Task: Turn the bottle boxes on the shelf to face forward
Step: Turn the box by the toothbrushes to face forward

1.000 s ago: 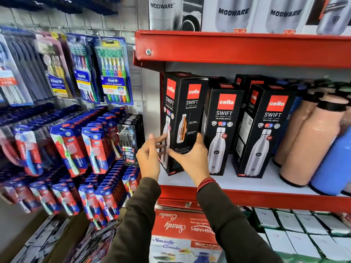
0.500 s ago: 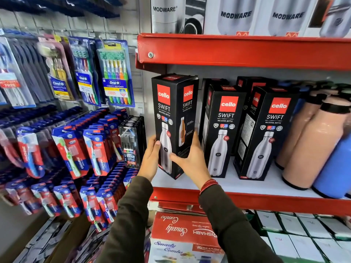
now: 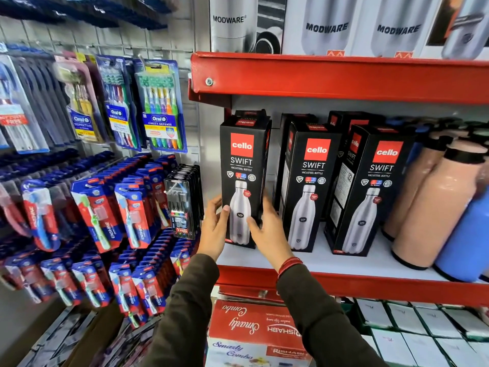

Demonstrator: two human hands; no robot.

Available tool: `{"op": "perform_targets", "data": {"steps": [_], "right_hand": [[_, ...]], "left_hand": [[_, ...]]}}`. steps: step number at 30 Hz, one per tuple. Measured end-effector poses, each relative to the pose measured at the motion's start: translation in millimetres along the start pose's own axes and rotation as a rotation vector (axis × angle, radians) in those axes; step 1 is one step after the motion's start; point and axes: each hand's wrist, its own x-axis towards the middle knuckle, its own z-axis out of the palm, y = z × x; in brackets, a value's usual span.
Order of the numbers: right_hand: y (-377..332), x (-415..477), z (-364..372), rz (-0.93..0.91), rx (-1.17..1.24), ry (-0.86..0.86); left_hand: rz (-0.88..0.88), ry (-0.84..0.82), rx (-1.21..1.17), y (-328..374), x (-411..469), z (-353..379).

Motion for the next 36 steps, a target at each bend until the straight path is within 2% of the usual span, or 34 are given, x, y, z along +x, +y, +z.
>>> {"op": "perform_targets", "data": {"steps": [11,16,29,36], "right_hand": [[7,-4,4,0.032,0.02,0.131],[8,-4,8,0.109,0.131,0.166],[-3,-38,-14,0.094,0.274,0.152],[-8,-61,-19,0.083,0.285,0.135]], "left_hand": [[-0.063,0.093,0.035,-4,-4,12],[-0.132,0.079,0.038,5,-8,13],[-0.173,0.082,-0.038,18,-46,1],[-0.183,0.223,-0.097,31,-71,3]]}}
